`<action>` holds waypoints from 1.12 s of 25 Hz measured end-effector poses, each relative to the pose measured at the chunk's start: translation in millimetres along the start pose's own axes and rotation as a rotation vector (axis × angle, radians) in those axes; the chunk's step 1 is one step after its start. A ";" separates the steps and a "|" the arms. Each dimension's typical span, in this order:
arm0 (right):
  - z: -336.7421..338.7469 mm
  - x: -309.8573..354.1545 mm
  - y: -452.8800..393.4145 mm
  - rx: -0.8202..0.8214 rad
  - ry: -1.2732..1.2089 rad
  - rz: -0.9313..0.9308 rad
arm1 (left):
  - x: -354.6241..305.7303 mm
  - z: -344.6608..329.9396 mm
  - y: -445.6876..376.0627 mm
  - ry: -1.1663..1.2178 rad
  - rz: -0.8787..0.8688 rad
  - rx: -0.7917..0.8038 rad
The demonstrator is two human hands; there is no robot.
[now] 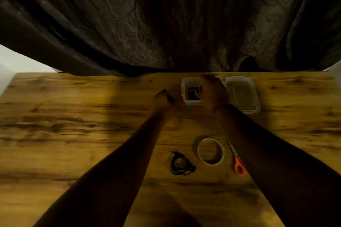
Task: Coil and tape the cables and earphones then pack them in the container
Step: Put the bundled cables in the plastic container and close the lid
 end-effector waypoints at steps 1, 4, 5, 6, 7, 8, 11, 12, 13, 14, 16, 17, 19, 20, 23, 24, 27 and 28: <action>8.2 5.5 13.8 -0.059 -0.017 0.047 | 9.7 -1.0 13.4 0.036 -0.008 0.029; 4.6 26.8 75.3 -0.027 -0.136 0.211 | 36.6 -1.3 67.3 0.150 -0.013 0.136; -4.8 33.2 99.6 0.048 -0.130 0.259 | 44.3 -2.4 87.6 0.148 -0.005 0.175; -15.8 38.1 122.9 0.128 -0.107 0.299 | 50.3 -4.3 107.1 0.113 -0.013 0.206; -27.9 41.7 143.3 0.209 -0.069 0.326 | 54.1 -5.9 127.0 0.067 -0.020 0.237; -39.8 44.3 159.3 0.284 -0.011 0.337 | 57.4 -6.5 146.0 0.032 -0.005 0.266; -63.3 50.1 185.6 0.385 0.141 0.313 | 57.0 -4.4 185.6 -0.053 0.043 0.288; -66.6 52.3 188.4 0.384 0.162 0.305 | 55.2 -5.4 191.8 -0.074 0.043 0.286; -68.3 53.8 189.6 0.375 0.174 0.302 | 53.0 -7.6 195.7 -0.086 0.039 0.292; -70.0 54.8 189.7 0.368 0.174 0.300 | 49.6 -9.8 197.5 -0.110 0.029 0.303; -73.6 54.9 188.9 0.374 0.155 0.292 | 43.8 -17.0 195.2 -0.193 -0.003 0.345; -73.9 54.6 188.2 0.374 0.140 0.290 | 43.4 -19.6 192.7 -0.210 -0.001 0.369; -70.4 53.0 186.5 0.350 0.092 0.277 | 45.0 -20.6 185.7 -0.142 0.032 0.415; -66.1 50.8 184.3 0.328 0.060 0.262 | 45.6 -19.3 181.6 -0.083 0.054 0.444; -38.9 44.1 168.4 0.227 -0.034 0.218 | 35.0 -7.4 165.4 0.195 0.164 0.456; -27.9 41.7 158.9 0.200 -0.069 0.202 | 25.7 -0.6 157.7 0.309 0.200 0.423; 8.5 23.1 117.7 0.156 -0.202 0.091 | -16.9 13.8 121.5 0.556 0.229 0.335; 20.7 13.4 101.1 0.141 -0.229 0.052 | -34.7 16.3 105.3 0.582 0.210 0.316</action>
Point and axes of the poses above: each hand's wrist, its own y-axis away from the middle knuckle, its own z-axis out of the back of the hand, x = y × z, the point moved 6 cm from there along -y, towards the middle knuckle, and after that the axes turned 1 degree about -z, right-handed, at the moved point
